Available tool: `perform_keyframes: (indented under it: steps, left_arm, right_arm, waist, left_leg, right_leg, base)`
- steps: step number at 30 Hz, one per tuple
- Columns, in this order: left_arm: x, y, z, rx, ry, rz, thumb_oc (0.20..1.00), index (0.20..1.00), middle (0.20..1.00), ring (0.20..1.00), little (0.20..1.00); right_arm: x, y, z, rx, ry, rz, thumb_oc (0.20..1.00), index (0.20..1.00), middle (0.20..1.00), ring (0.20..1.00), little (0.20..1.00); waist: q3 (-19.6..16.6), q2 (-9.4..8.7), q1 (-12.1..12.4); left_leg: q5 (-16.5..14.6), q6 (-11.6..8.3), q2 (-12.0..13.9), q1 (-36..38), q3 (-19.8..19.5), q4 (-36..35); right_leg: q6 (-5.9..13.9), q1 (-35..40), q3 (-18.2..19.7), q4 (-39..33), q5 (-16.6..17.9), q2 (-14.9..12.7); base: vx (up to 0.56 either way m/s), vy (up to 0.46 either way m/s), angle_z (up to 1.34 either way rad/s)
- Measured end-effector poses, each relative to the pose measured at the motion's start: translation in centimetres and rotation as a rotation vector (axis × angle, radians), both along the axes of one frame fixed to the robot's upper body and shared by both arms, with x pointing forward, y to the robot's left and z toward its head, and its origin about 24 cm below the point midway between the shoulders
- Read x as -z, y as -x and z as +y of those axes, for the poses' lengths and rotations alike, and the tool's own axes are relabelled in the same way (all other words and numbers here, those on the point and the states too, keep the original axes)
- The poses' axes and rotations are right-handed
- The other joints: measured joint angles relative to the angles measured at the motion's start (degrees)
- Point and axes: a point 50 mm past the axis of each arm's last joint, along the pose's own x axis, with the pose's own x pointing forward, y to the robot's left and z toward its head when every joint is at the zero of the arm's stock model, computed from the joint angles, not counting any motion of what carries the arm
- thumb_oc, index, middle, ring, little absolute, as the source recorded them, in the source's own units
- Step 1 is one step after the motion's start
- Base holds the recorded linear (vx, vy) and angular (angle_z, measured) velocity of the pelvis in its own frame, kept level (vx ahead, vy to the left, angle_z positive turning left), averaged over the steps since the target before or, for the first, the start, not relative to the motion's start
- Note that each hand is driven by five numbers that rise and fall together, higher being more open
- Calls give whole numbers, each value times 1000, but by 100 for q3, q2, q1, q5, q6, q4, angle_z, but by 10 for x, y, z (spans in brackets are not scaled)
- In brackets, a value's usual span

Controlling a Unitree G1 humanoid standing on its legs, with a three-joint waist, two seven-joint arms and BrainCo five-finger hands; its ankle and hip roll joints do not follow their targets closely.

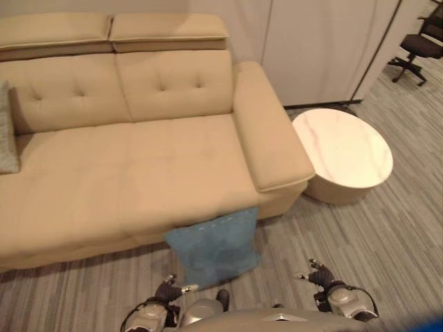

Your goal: Pick up all the scattered cushions and arrange them neatly on the sofa.

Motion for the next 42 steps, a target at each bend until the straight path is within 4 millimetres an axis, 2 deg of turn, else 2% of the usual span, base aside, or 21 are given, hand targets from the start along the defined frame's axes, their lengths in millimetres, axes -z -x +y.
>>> perform_keyframes:
  steps: [1,2,3,4,5,6,8,10,11,12,13,14,15,16,19,21,24,27,33,37,42]
  left_arm:
    - [-1,-2,1,1,-4,-4,1000,1000,1000,1000,1000]
    - [-3,-10,2,6,-6,-22,1000,1000,1000,1000,1000]
    - [-4,-13,0,6,-3,-31,1000,1000,1000,1000,1000]
    - [-5,-16,3,8,-11,-37,1000,1000,1000,1000,1000]
    - [-5,-15,5,9,-14,-36,1000,1000,1000,1000,1000]
    - [-4,-11,5,7,-15,-26,1000,1000,1000,1000,1000]
    - [-1,-5,0,7,-1,-10,1000,1000,1000,1000,1000]
    - [0,-6,-5,13,15,-10,1000,1000,1000,1000,1000]
    - [-2,-12,-8,26,22,-25,1000,1000,1000,1000,1000]
    - [-1,-12,-10,34,25,-23,1000,1000,1000,1000,1000]
    - [0,-10,-12,45,33,-14,1000,1000,1000,1000,1000]
    - [0,-10,-12,46,38,-12,1000,1000,1000,1000,1000]
    - [0,-10,-11,43,34,-10,1000,1000,1000,1000,1000]
    - [0,-9,-8,46,25,-8,1000,1000,1000,1000,1000]
    - [0,-6,-4,44,16,0,1000,1000,1000,1000,1000]
    - [0,-6,-6,44,20,-1,1000,1000,1000,1000,1000]
    - [-1,-10,-7,48,21,-9,1000,1000,1000,1000,1000]
    - [-2,-11,-4,48,15,-13,1000,1000,1000,1000,1000]
    - [2,3,-5,34,21,21,1000,1000,1000,1000,1000]
    - [2,3,-3,17,20,15,1000,1000,1000,1000,1000]
    - [-5,-15,6,-36,15,-40,1000,1000,1000,1000,1000]
  right_arm:
    - [-1,-2,1,-3,-2,-7,1000,1000,1000,1000,1000]
    - [-1,-3,-1,-3,0,-7,1000,1000,1000,1000,1000]
    - [-2,-4,0,-7,-3,-9,1000,1000,1000,1000,1000]
    - [-1,-3,2,-11,-10,-6,1000,1000,1000,1000,1000]
    - [1,1,3,-11,-13,5,1000,1000,1000,1000,1000]
    - [1,2,2,-10,-14,9,1000,1000,1000,1000,1000]
    - [1,3,-1,-4,-5,11,1000,1000,1000,1000,1000]
    - [7,17,-4,7,4,60,1000,1000,1000,1000,1000]
    - [8,22,-7,12,11,79,1000,1000,1000,1000,1000]
    - [8,22,-9,13,16,77,1000,1000,1000,1000,1000]
    - [6,19,-14,11,28,66,1000,1000,1000,1000,1000]
    - [4,16,-16,11,34,60,1000,1000,1000,1000,1000]
    - [3,12,-16,8,37,51,1000,1000,1000,1000,1000]
    - [3,12,-16,6,35,50,1000,1000,1000,1000,1000]
    - [3,13,-18,9,42,52,1000,1000,1000,1000,1000]
    - [3,15,-20,10,47,58,1000,1000,1000,1000,1000]
    - [4,17,-20,15,43,63,1000,1000,1000,1000,1000]
    - [6,20,-14,11,27,72,1000,1000,1000,1000,1000]
    - [8,22,-8,1,15,77,1000,1000,1000,1000,1000]
    - [4,11,-6,-14,18,54,1000,1000,1000,1000,1000]
    - [3,7,1,-25,-3,35,1000,1000,1000,1000,1000]
  waist:
    - [0,-24,15]
    - [39,-17,-40]
    - [81,19,-136]
    - [82,6,-224]
    - [72,-41,-222]
    - [32,-138,-202]
    - [18,-81,-209]
    - [44,-60,-296]
    - [38,-105,-327]
    - [61,-66,-340]
    - [104,26,-379]
    - [167,2,-431]
    - [248,-24,-524]
    - [280,-83,-553]
    - [305,-114,-577]
    - [275,-5,-583]
    - [326,21,-585]
    - [334,-58,-568]
    - [230,23,-471]
    - [203,56,-346]
    - [318,-132,-290]
  left_leg:
    - [-3,1,-30,2,-64,13]
    - [-24,50,-41,28,-390,-1]
    - [32,178,4,47,-615,-17]
    - [77,136,70,53,-781,-34]
    - [86,117,15,59,-809,-33]
    - [82,111,-57,73,-808,-38]
    - [95,34,-24,38,-978,-34]
    - [273,-230,6,-70,-1361,-118]
    - [444,-524,0,-110,-1449,-241]
    - [477,-570,9,-156,-1370,-234]
    - [356,-823,64,-290,-946,-227]
    - [224,-686,133,-340,-569,-105]
    - [80,-513,316,-480,217,138]
    - [71,-512,401,-507,415,210]
    - [143,-515,810,-336,621,261]
    - [452,-569,951,-329,469,261]
    - [258,-390,927,-282,439,66]
    - [287,-337,763,-144,414,-61]
    - [199,-232,666,-20,510,-25]
    - [46,-38,556,57,800,60]
    - [-37,48,392,171,787,-44]
  right_leg:
    - [53,-5,76,87,-53,-20]
    - [210,-57,447,307,-266,49]
    - [228,-84,1055,407,-487,338]
    - [156,-114,1681,390,-622,749]
    - [140,-122,1640,311,-625,799]
    - [-134,-66,1533,213,-728,752]
    - [-232,126,1500,-23,-662,911]
    - [-242,309,1542,-373,-644,1132]
    - [-374,395,1341,-567,-550,1114]
    - [-414,410,1285,-605,-527,1139]
    - [-651,417,1048,-701,-394,1120]
    - [-771,442,951,-807,-327,1099]
    - [-835,467,790,-867,-287,1012]
    - [-843,489,747,-888,-273,959]
    - [-767,545,759,-924,-236,942]
    - [-661,490,762,-830,-249,952]
    - [-473,341,744,-616,-315,941]
    - [-295,420,782,-604,-324,782]
    - [-222,383,966,-450,-345,657]
    - [-97,-15,1417,217,-438,458]
    - [35,-167,1685,467,-524,224]
  base:
    - [78,52,46]
    - [85,42,71]
    - [58,30,112]
    - [36,-7,92]
    - [44,-14,63]
    - [62,-20,18]
    - [34,-31,45]
    - [-11,-20,117]
    - [-42,14,96]
    - [-75,31,90]
    - [-54,20,57]
    - [-75,36,67]
    - [-42,20,57]
    - [-46,37,46]
    - [11,68,12]
    - [68,125,1]
    - [73,120,13]
    - [95,157,9]
    - [65,211,-18]
    - [30,188,-39]
    - [106,52,-3]
